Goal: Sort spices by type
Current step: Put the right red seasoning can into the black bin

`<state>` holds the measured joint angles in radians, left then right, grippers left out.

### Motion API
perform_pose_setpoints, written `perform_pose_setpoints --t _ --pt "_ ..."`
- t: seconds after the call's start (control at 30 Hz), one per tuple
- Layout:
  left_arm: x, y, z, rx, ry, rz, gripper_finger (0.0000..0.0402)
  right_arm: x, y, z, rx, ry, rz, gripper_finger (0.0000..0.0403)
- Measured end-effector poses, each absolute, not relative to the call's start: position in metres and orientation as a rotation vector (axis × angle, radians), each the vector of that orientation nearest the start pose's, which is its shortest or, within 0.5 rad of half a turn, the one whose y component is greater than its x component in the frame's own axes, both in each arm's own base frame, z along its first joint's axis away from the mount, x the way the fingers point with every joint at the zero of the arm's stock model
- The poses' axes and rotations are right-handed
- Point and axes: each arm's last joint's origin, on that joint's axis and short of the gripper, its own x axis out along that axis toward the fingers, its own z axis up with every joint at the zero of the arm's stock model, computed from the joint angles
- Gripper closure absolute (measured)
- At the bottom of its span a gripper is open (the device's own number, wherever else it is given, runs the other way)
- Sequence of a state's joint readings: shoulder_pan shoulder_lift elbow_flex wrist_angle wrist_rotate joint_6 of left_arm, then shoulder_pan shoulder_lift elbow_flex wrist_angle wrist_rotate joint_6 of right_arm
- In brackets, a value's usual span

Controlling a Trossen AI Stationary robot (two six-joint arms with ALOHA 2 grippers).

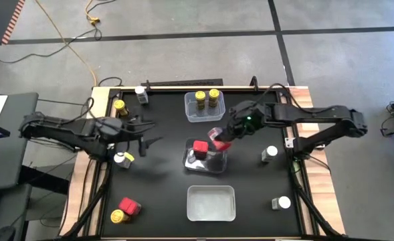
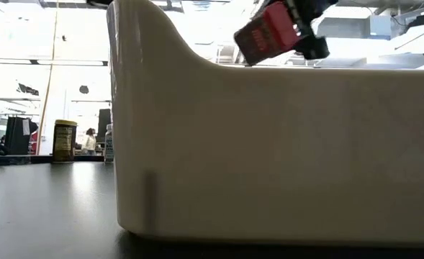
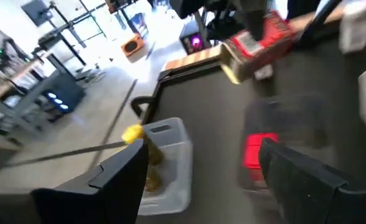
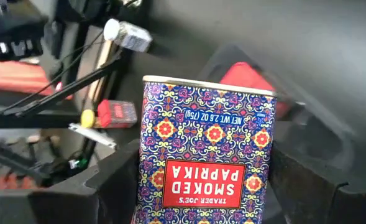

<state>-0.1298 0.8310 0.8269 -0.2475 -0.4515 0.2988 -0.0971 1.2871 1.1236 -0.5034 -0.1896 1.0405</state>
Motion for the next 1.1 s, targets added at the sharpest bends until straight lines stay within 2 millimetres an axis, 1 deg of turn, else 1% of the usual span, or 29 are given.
perform_pose_setpoints --t 0.07,0.17,0.23,0.3,0.4,0.5,0.67,0.77,0.87,1.1 --pt "0.189 -0.008 0.346 0.446 0.330 0.271 0.0109 0.283 -0.025 0.312 1.132 0.651 -0.214 0.0076" --pt "0.207 -0.005 0.359 0.541 0.359 0.203 0.0109 0.298 -0.034 0.303 1.176 0.660 -0.144 0.0076" --pt "0.219 -0.002 0.363 0.577 0.384 0.158 0.0109 0.308 -0.040 0.299 1.197 0.659 -0.091 0.0076" --pt "0.232 0.001 0.364 0.593 0.409 0.109 0.0109 0.316 -0.045 0.299 1.206 0.671 -0.068 0.0076" --pt "0.249 0.004 0.363 0.589 0.457 0.030 0.0109 0.328 -0.049 0.307 1.171 0.654 -0.036 0.0076" --pt "0.265 0.006 0.363 0.575 0.501 -0.024 0.0109 0.340 -0.053 0.319 1.129 0.635 -0.015 0.0076" --pt "0.287 0.007 0.363 0.601 0.575 -0.051 0.0109 0.352 -0.058 0.332 1.066 0.700 -0.026 0.0076" --pt "0.297 0.007 0.364 0.607 0.580 -0.046 0.0109 0.358 -0.059 0.336 1.030 0.733 -0.024 0.0076" --pt "0.302 0.008 0.363 0.619 0.591 -0.049 0.0109 0.363 -0.059 0.340 1.000 0.738 -0.014 0.0076" --pt "0.301 0.008 0.362 0.654 0.606 -0.058 0.0109 0.365 -0.060 0.347 0.970 0.721 0.001 0.0076"
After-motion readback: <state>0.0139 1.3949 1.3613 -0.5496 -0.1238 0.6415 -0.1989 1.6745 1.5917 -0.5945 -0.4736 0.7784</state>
